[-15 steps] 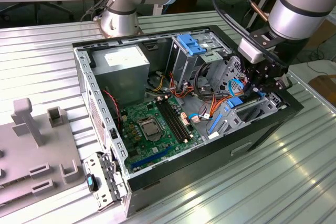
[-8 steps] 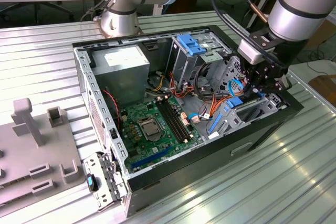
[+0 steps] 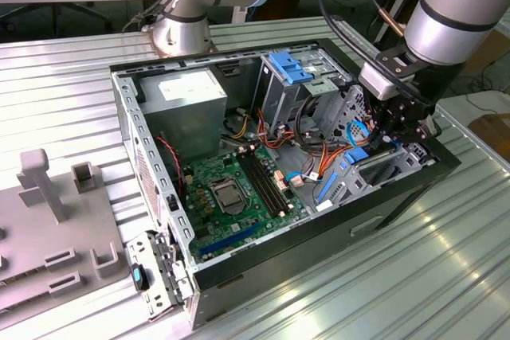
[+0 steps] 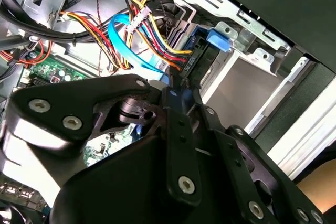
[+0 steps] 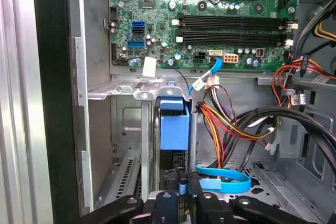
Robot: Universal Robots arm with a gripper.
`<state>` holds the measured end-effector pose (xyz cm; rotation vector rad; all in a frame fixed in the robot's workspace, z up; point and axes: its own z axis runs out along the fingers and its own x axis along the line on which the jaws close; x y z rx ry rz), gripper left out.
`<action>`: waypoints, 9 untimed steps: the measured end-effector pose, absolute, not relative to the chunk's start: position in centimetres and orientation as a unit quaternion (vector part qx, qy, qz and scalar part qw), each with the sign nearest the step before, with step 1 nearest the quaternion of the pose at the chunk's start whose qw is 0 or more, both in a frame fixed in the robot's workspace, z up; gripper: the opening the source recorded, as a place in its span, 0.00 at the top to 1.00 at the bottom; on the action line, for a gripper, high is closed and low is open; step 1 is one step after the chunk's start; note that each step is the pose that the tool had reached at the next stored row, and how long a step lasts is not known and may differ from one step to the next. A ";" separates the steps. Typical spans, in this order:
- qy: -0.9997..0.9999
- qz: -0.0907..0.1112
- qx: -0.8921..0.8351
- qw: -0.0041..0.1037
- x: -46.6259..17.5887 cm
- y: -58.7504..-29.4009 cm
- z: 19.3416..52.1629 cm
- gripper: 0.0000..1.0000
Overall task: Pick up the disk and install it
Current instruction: 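Insert the second disk wire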
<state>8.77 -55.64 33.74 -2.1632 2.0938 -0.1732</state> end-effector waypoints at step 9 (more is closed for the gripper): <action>0.693 -0.057 -0.716 0.063 8.8 -55.6 35.6 0.89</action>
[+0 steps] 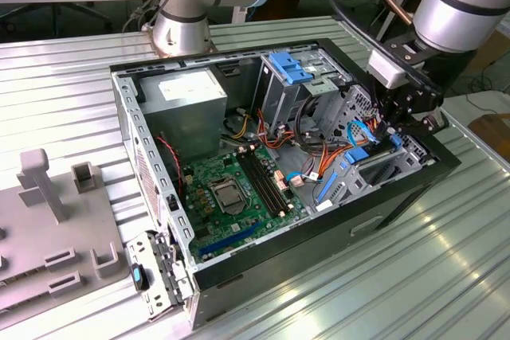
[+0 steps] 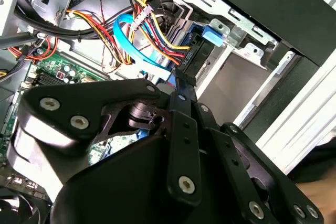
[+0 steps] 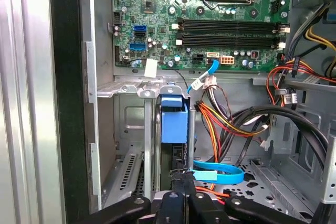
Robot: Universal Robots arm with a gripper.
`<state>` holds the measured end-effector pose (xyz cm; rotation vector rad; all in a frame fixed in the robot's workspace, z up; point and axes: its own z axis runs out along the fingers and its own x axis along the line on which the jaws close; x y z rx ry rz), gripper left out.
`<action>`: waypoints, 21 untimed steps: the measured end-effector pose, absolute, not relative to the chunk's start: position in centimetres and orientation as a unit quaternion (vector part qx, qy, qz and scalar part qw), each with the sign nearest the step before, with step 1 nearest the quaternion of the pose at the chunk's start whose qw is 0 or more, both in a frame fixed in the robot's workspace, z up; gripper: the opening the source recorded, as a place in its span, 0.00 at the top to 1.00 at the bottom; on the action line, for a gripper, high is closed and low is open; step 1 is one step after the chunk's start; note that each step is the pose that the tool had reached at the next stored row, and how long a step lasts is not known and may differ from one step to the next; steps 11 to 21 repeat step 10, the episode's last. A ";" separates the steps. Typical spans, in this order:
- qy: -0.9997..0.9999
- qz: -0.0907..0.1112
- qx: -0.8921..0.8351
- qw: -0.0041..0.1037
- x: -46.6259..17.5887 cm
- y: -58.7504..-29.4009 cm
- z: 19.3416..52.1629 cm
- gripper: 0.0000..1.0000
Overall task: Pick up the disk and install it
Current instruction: 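Insert the second disk wire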
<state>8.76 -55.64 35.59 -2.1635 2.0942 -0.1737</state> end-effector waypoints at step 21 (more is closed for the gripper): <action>0.693 -0.058 -0.716 0.063 8.8 -55.6 36.0 0.89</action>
